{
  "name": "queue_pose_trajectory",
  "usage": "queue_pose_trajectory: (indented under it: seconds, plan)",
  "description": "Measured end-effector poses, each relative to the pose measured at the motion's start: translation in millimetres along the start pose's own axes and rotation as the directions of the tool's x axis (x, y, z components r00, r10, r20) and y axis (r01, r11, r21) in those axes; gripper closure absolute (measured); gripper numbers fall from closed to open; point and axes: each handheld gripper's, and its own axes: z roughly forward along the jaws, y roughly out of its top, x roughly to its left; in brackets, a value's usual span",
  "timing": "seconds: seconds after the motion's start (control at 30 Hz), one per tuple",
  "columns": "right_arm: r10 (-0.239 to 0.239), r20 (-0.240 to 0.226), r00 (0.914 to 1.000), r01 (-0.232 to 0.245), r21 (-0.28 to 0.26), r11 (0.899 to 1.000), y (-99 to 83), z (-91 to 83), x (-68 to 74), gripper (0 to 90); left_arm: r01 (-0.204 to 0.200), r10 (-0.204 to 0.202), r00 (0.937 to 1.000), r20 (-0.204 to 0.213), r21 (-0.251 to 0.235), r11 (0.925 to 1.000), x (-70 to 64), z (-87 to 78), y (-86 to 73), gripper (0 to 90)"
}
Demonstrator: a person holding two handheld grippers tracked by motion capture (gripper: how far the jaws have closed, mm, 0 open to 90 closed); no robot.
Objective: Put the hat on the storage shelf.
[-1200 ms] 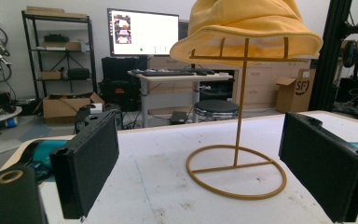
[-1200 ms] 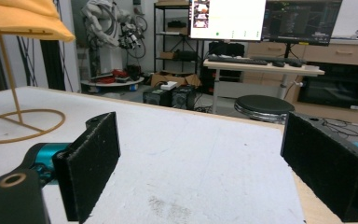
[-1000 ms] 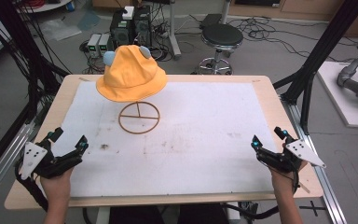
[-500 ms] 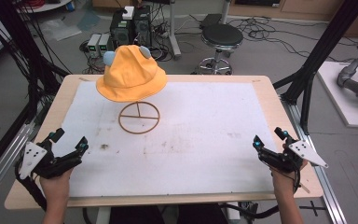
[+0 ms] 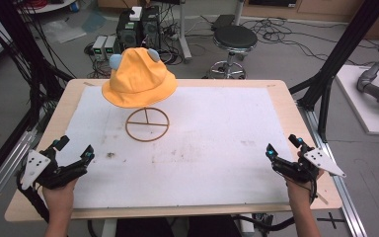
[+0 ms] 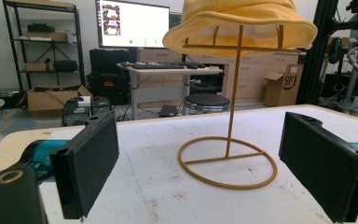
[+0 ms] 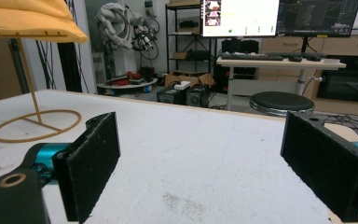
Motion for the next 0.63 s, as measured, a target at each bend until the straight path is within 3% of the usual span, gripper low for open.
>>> queue_pose_trajectory:
  seconds: [0.47, 0.63]
  plan:
    - [0.001, -0.001, 1.0000, -0.001, 0.007, 1.000, 0.4, 0.2, 1.2, 11.5, -0.001, 0.001, 1.0000, 0.003, 0.000, 1.0000, -0.3, 0.4, 0.1, 12.4]
    - [-0.032, -0.005, 0.9995, 0.032, 0.010, 0.999, 0.5, 1.5, 2.6, 11.5, -0.002, 0.002, 1.0000, -0.001, 0.003, 1.0000, -0.2, 0.8, -0.3, 12.4]
